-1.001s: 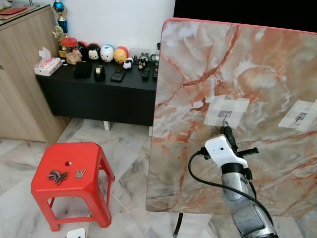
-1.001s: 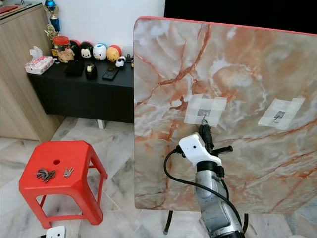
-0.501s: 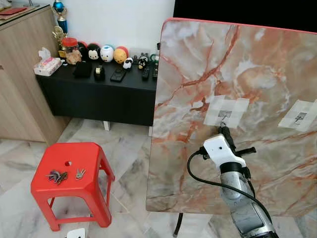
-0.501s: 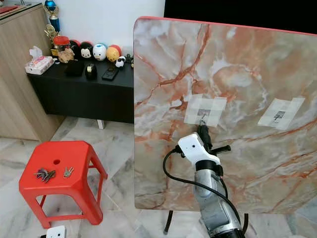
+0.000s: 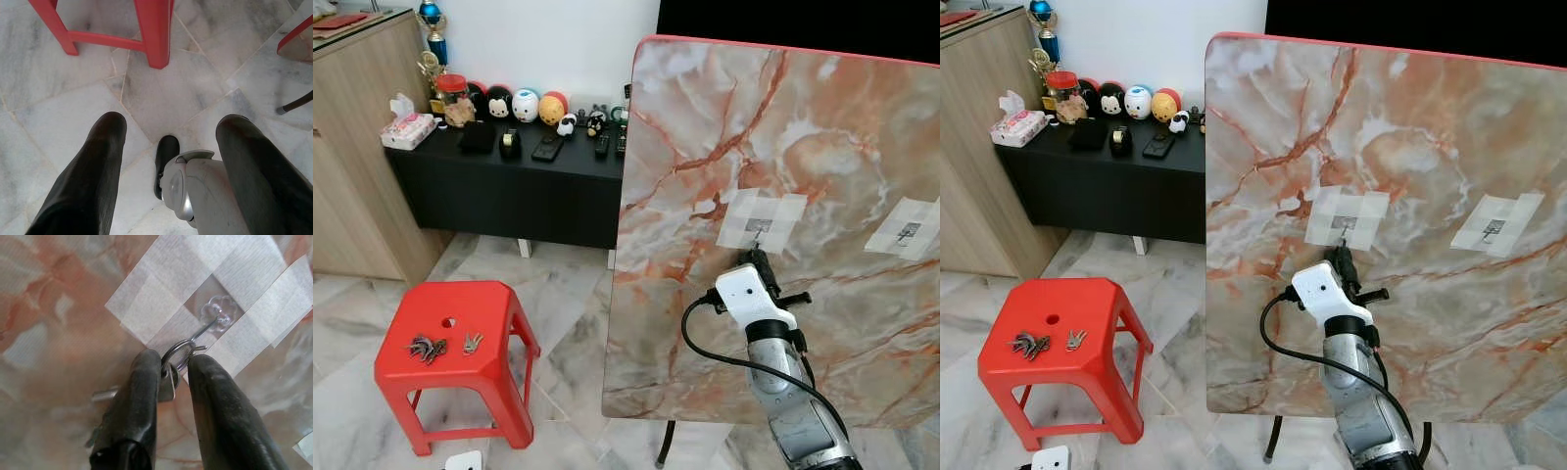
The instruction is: Hang keys on a hook
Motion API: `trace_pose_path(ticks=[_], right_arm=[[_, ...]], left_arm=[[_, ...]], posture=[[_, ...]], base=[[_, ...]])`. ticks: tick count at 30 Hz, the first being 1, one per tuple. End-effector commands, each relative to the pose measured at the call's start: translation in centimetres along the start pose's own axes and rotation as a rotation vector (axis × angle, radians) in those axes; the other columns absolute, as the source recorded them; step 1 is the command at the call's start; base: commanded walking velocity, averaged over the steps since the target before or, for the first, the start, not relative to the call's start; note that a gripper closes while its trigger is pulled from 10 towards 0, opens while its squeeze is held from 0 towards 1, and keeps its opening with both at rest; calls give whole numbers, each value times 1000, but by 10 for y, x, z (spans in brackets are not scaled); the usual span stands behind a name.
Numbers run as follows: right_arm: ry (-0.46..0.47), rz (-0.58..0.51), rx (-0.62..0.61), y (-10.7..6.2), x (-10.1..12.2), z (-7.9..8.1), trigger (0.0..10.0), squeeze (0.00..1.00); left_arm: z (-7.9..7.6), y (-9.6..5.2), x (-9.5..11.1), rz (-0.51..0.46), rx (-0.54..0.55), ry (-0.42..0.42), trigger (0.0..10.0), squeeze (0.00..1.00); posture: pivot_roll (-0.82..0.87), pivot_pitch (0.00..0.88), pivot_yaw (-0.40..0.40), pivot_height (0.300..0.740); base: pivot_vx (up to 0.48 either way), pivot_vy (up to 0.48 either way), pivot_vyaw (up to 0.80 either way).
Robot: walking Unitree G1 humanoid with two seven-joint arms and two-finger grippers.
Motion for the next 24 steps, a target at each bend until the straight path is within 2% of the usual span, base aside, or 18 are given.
trace_pose_path(ticks=[1, 2, 3, 4, 5, 7, 9, 14, 15, 16, 17, 20, 21, 24], right_arm=[[8, 1, 7, -2, -2, -3, 10000, 871], [32, -7, 25, -3, -1, -1, 10000, 392], [42, -10, 33, -4, -1, 0, 10000, 0], [87, -14, 57, -6, 1, 3, 10000, 0], [172, -34, 109, -11, 5, 9, 10000, 0], [220, -53, 155, -16, 8, 14, 10000, 0], [331, -59, 244, -28, 11, 23, 10000, 0], [335, -32, 263, -36, 1, 20, 10000, 0], [381, 45, 268, -39, -16, 19, 10000, 0], [381, 45, 268, -39, -16, 19, 10000, 0], [444, 138, 265, -41, -37, 17, 10000, 0], [521, 263, 139, -40, -72, 1, 10000, 0], [570, 361, 59, -42, -98, -8, 10000, 0], [608, 461, 10, -48, -124, -10, 10000, 0]], left_arm=[[1, 0, -4, 22, 2, -1, 10000, 0], [1, -1, -5, 25, 4, 0, 10000, 0], [1, -1, -5, 26, 4, 0, 10000, 0], [2, -1, -6, 28, 4, 0, 10000, 0], [2, -1, -6, 31, 5, 1, 10000, 0], [2, -1, -7, 33, 4, 2, 10000, 0], [2, -1, -7, 36, 4, 2, 10000, 0], [3, -1, -7, 36, 2, 6, 10000, 0], [3, -1, -6, 36, 2, 8, 10000, 0], [3, -1, -6, 36, 2, 8, 10000, 0], [4, 0, -5, 36, 2, 9, 10000, 0], [5, 0, -4, 36, 4, 11, 10000, 0], [5, 0, -4, 35, 6, 12, 10000, 0], [7, 1, -2, 33, 9, 15, 10000, 0]], posture=[[70, 0, -123, 740], [68, 0, -122, 740], [68, 0, -122, 740], [67, 0, -122, 740], [66, 0, -120, 740], [66, 0, -120, 740], [56, 0, -118, 740], [49, 0, -115, 740], [48, 0, -113, 740], [48, 0, -113, 740], [47, 0, -112, 740], [53, 0, -110, 740], [57, 0, -108, 740], [57, 0, -100, 740]], base=[[0, 0, 0], [0, 0, 0], [0, 0, 0], [0, 0, 0], [0, 0, 0], [0, 0, 0], [0, 0, 0], [0, 0, 0], [0, 0, 0], [0, 0, 0], [0, 0, 0], [0, 0, 0], [0, 0, 0], [0, 0, 0]])
Point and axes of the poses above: a point about 5 cm out from each wrist's last joint towards the gripper, its own y axis pointing out of the wrist towards the gripper, its own x axis along the axis of the wrist's last joint, z = x × y, the point moved 5 cm from there along y, pointing out of the wrist towards the gripper, and after that the axes turned 1 degree about y, right-handed, at the moved point
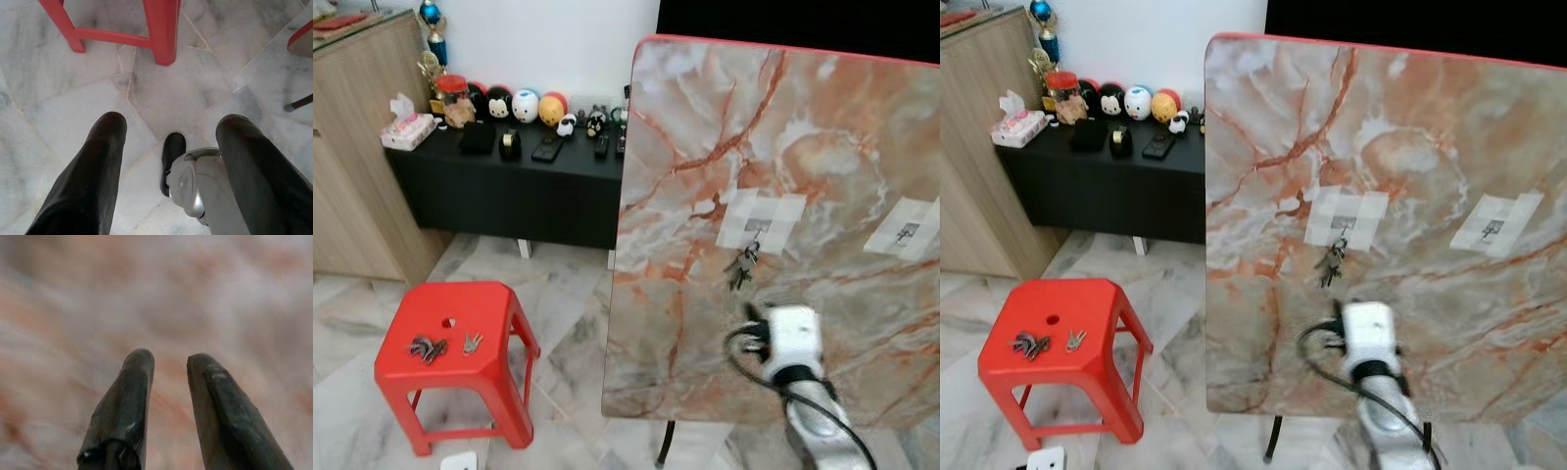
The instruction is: Hang keys on a hook
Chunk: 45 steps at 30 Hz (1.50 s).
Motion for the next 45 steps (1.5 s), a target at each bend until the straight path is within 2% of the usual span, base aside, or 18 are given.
trace_pose_path(ticks=[1, 8, 9, 13, 15, 16, 17, 19, 24, 28, 29, 32, 34, 37, 41, 42, 43, 45], right_arm=[[34, 42, -29, 1, -10, -7, 10000, 0], [62, 236, -47, 1, -69, -8, 10000, 0], [74, 361, -33, -7, -101, -4, 10000, 0], [53, 534, -8, -28, -142, 2, 10000, 0], [-60, 643, 52, -49, -168, 8, 10000, 0], [-36, 671, 28, -55, -174, 6, 10000, 0], [-36, 671, 28, -55, -174, 6, 10000, 0], [37, 689, -18, -59, -179, 5, 10000, 0], [41, 683, 1, -59, -179, 7, 10000, 0], [84, 698, -28, -64, -183, -21, 10000, 0], [65, 695, -49, -64, -183, -32, 10000, 0], [42, 708, -41, -67, -185, -36, 10000, 0], [-17, 684, 24, -64, -182, -34, 10000, 0], [38, 707, 0, -67, -185, -33, 10000, 0], [58, 733, -8, -71, -190, -23, 10000, 0], [22, 742, 29, -72, -192, -14, 10000, 0], [22, 742, 29, -72, -192, -14, 10000, 0], [-10, 756, 59, -75, -195, -1, 10000, 0]], left_arm=[[-2, 0, -3, 19, -8, 2, 10000, 0], [1, 1, 2, 13, -8, 17, 10000, 0], [1, 2, 4, 10, -12, 25, 10000, 0], [0, 3, 8, 6, -24, 45, 10000, 0], [1, 4, 11, 3, -30, 65, 10000, 0], [3, 5, 12, 0, -24, 58, 10000, 0], [3, 5, 12, 0, -24, 58, 10000, 0], [4, 5, 15, -7, -17, 47, 10000, 0], [3, 5, 15, -5, -22, 50, 10000, 0], [0, 5, 12, 6, -31, 49, 10000, 0], [-1, 5, 11, 11, -32, 55, 10000, 0], [-1, 5, 10, 18, -33, 57, 10000, 0], [1, 5, 9, 23, -30, 62, 10000, 0], [-1, 5, 11, 13, -32, 60, 10000, 0], [-2, 5, 10, 16, -35, 59, 10000, 0], [-1, 5, 10, 20, -39, 66, 10000, 0], [-1, 5, 10, 20, -39, 66, 10000, 0], [1, 5, 12, 10, -41, 62, 10000, 0]], posture=[[57, 0, -100, 740], [53, 0, -68, 740], [47, 0, -54, 740], [40, 0, -28, 740], [49, 0, -29, 740], [59, 0, -34, 740], [59, 0, -34, 740], [73, 0, -38, 740], [61, 0, -33, 740], [59, 0, -38, 740], [61, 0, -40, 740], [73, 0, -39, 740], [64, 0, -33, 740], [54, 0, -21, 740], [57, 0, -20, 740], [64, 0, -22, 740], [64, 0, -22, 740], [62, 0, -16, 740]], base=[[0, 0, 0], [0, 0, 0], [0, 0, 0], [0, 0, 0], [0, 0, 0], [0, 0, 0], [0, 0, 0], [0, 0, 0], [0, 0, 0], [0, 0, 0], [0, 0, 0], [0, 0, 0], [0, 0, 0], [0, 0, 0], [0, 0, 0], [0, 0, 0], [0, 0, 0], [0, 0, 0]])
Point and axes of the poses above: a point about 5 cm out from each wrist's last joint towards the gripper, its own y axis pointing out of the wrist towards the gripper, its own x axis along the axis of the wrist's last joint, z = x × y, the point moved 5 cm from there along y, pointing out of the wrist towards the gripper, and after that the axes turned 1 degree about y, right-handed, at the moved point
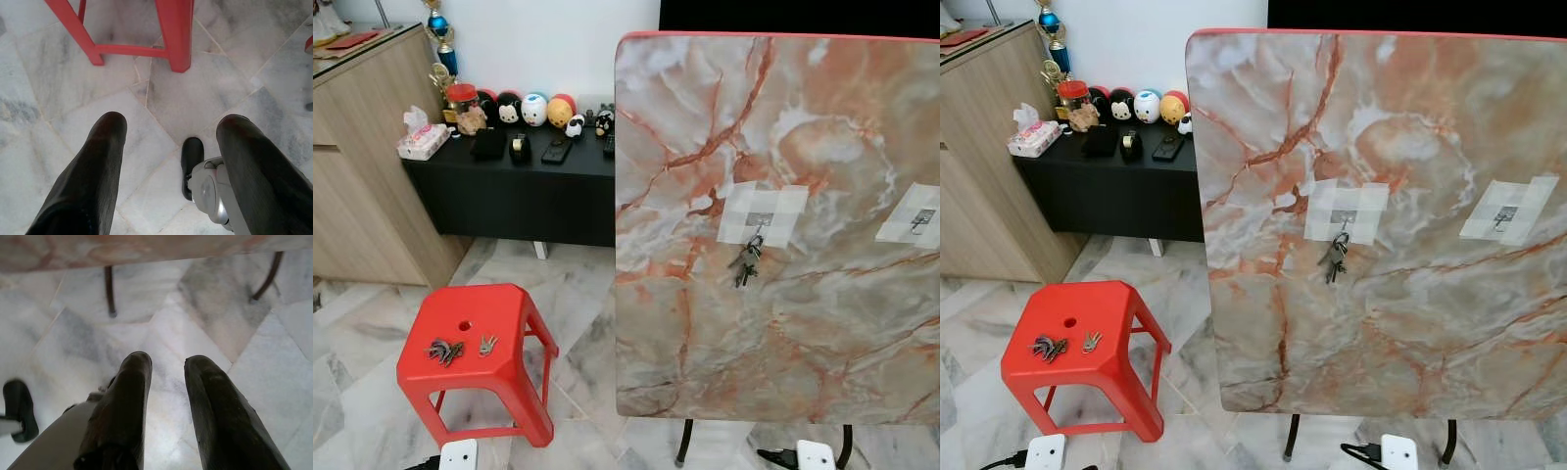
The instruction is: Hang keys on a hook
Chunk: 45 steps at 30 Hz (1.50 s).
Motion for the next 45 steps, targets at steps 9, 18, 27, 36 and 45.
trace_pose_path(ticks=[9, 18, 27, 36, 45], right_arm=[[-14, 46, 50, -2, -20, 34, 10000, 0], [-20, 43, 56, 0, -11, 39, 10000, 0], [-27, 65, 51, -1, -20, 28, 10000, 0], [25, 6, 29, 3, 8, 25, 10000, 0], [60, 27, -6, 1, -6, 17, 10000, 0]], left_arm=[[9, -1, -1, 15, -8, 58, 10000, 0], [15, 2, 9, 0, -1, 83, 10000, 0], [15, 1, 6, 13, 8, 84, 10000, 0], [6, 5, 14, 7, -25, 113, 10000, 0], [-1, 5, 13, 20, -47, 126, 10000, 0]], posture=[[31, 0, 24, 740], [18, 0, 22, 740], [111, 0, -90, 740], [164, 0, -60, 740], [99, 0, -47, 740]], base=[[0, 266, 0], [0, 301, 0], [0, 307, 0], [0, 312, 0], [0, 330, 0]])
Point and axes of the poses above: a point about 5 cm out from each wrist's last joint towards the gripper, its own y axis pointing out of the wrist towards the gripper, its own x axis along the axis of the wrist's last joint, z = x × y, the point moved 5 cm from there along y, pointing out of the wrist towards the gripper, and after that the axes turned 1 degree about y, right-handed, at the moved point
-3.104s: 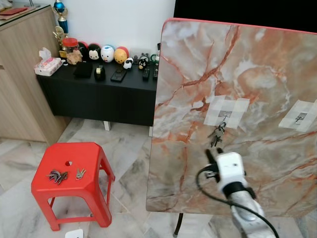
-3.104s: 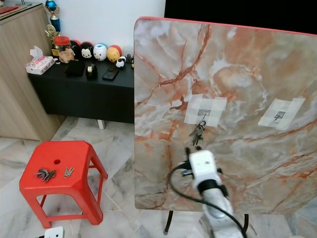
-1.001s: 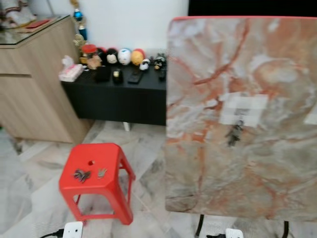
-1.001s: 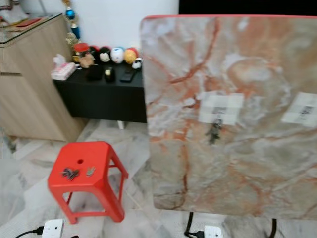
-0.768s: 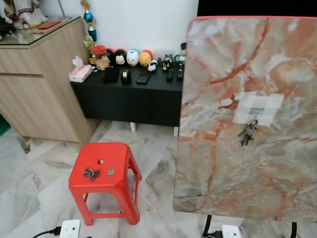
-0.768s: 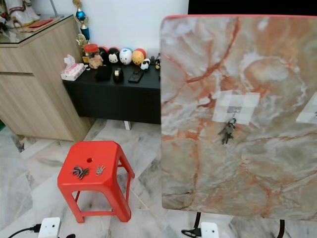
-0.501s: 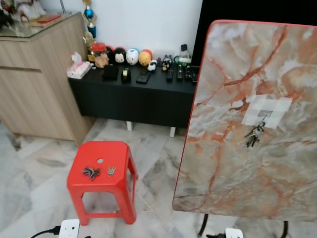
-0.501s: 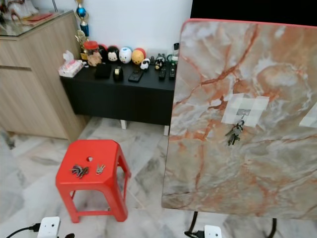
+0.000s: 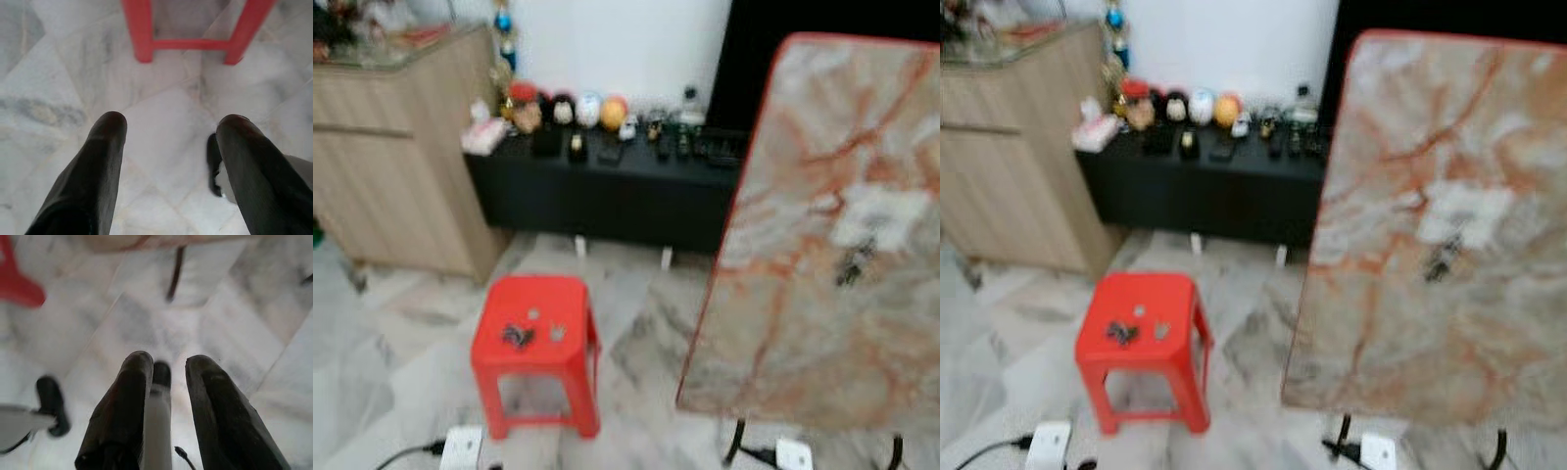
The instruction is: Hang keys on a hook
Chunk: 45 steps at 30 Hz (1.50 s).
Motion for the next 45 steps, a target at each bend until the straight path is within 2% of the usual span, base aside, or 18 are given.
trace_pose_path(ticks=[1, 4, 7, 9, 13, 17, 21, 27, 29, 38, 45], right_arm=[[-55, 12, -26, -2, -7, -13, 10000, 0], [-52, 18, -39, -2, -10, -18, 10000, 0], [-34, -20, -38, 1, 16, -15, 10000, 0], [-42, -26, -37, 1, 20, -15, 10000, 0], [-50, -64, -14, 2, 34, -9, 10000, 0], [-113, -86, 8, 3, 43, 3, 10000, 0], [-110, -85, 12, 3, 43, 4, 10000, 0], [-83, -67, 7, 2, 31, -5, 10000, 0], [-51, -57, 4, 2, 25, -7, 10000, 0], [-72, -34, 8, 1, 17, -12, 10000, 0], [-22, -46, 1, 0, 15, -16, 10000, 0]], left_arm=[[-9, 1, 4, -10, -28, -5, 10000, 0], [-18, 3, 11, -31, -47, -9, 10000, 0], [-25, 5, 20, -45, -57, -19, 10000, 0], [-26, 6, 23, -52, -59, -28, 10000, 0], [-30, 7, 29, -56, -59, -42, 10000, 0], [-29, 8, 28, -44, -35, -77, 10000, 0], [-29, 7, 27, -42, -28, -90, 10000, 0], [-27, 6, 20, -32, -26, -83, 10000, 0], [-26, 5, 15, -24, -24, -76, 10000, 0], [-27, 3, 7, -23, -23, -54, 10000, 0], [-28, 1, 2, -19, -26, -51, 10000, 0]], posture=[[78, 0, -51, 740], [73, 0, -60, 740], [79, 0, -72, 740], [77, 0, -74, 740], [86, 0, -96, 740], [103, 0, -119, 740], [120, 0, -126, 740], [134, 0, -118, 740], [137, 0, -114, 740], [147, 0, -136, 740], [135, 0, -139, 740]], base=[[0, 382, 0], [0, 384, 0], [0, 381, 0], [0, 381, 0], [0, 382, 0], [0, 382, 598], [0, 381, 794], [0, 377, 708], [0, 375, 0], [0, 365, 0], [0, 234, 0]])
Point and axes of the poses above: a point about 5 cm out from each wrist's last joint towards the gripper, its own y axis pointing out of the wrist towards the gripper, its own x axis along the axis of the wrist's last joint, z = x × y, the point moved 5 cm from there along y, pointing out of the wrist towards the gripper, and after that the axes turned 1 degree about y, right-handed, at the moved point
